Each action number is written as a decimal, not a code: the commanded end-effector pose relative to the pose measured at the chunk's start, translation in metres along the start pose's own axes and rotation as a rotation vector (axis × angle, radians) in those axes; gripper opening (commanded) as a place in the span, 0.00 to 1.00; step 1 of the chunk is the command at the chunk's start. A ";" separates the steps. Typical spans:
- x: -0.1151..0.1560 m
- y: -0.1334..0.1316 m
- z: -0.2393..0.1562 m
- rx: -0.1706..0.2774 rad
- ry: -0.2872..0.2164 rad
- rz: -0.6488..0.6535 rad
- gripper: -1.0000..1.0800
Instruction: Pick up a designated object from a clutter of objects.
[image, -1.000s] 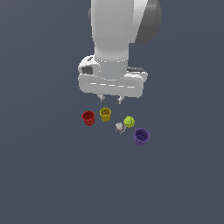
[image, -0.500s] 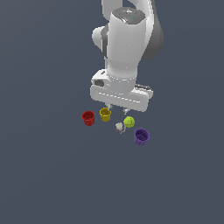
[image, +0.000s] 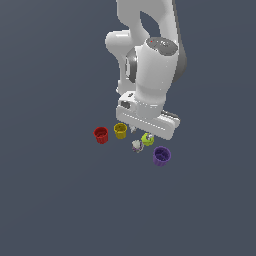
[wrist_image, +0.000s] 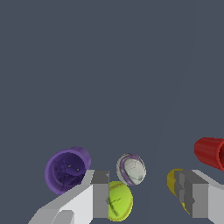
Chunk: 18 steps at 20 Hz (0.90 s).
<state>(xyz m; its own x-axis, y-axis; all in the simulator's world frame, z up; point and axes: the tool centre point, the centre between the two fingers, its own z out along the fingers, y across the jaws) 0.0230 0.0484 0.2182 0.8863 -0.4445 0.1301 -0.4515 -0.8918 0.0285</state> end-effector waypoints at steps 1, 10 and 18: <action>-0.005 -0.006 0.010 -0.003 0.013 0.042 0.62; -0.024 -0.026 0.043 -0.008 0.065 0.185 0.62; -0.042 -0.041 0.068 0.001 0.116 0.306 0.62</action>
<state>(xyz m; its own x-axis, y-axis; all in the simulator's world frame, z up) 0.0127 0.0947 0.1487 0.7100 -0.6635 0.2361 -0.6788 -0.7340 -0.0213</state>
